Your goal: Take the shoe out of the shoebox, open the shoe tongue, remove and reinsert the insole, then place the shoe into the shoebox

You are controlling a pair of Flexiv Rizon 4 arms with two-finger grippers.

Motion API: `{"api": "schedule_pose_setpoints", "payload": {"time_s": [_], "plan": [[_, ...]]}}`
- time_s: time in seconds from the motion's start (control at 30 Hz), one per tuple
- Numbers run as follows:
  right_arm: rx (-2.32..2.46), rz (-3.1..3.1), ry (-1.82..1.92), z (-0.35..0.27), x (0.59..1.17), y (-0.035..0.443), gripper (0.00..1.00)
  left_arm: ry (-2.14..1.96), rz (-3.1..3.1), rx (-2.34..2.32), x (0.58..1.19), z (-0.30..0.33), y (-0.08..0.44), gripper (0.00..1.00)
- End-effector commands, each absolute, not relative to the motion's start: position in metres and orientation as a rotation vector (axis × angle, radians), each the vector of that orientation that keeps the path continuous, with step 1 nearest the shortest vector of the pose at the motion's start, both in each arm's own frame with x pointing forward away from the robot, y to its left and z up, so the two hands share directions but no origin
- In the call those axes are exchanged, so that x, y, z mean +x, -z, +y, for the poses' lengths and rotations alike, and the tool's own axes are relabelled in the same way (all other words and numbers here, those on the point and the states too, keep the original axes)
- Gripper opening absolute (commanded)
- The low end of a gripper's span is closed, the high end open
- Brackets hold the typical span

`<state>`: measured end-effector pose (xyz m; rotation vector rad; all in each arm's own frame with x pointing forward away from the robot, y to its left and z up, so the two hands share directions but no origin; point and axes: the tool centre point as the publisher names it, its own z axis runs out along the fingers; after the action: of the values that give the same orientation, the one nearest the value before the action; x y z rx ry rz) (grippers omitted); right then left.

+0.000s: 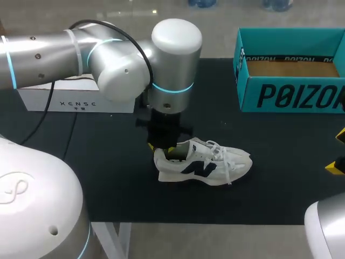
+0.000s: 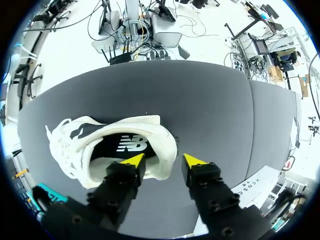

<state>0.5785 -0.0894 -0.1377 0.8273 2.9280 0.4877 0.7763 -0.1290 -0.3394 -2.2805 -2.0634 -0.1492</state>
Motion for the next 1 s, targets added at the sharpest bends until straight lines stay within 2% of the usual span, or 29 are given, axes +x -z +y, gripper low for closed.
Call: {"api": "schedule_pose_setpoints", "payload": {"time_s": [0.03,0.23,0.43,1.0], "plan": [[0.829,2.937,-0.479,-0.088,0.582,0.135,1.0,0.087,-2.14,-2.253,0.768,-0.113,0.303,1.0],[0.829,2.937,-0.479,-0.088,0.582,0.135,1.0,-0.172,-2.422,-2.001,0.746,-0.077,0.27,1.0],[0.829,2.937,-0.479,-0.088,0.582,0.135,1.0,-0.641,-2.554,-1.644,0.712,-0.023,0.292,1.0],[0.829,2.937,-0.479,-0.088,0.582,0.135,1.0,-0.641,-2.554,-1.644,0.712,-0.023,0.292,1.0]]}}
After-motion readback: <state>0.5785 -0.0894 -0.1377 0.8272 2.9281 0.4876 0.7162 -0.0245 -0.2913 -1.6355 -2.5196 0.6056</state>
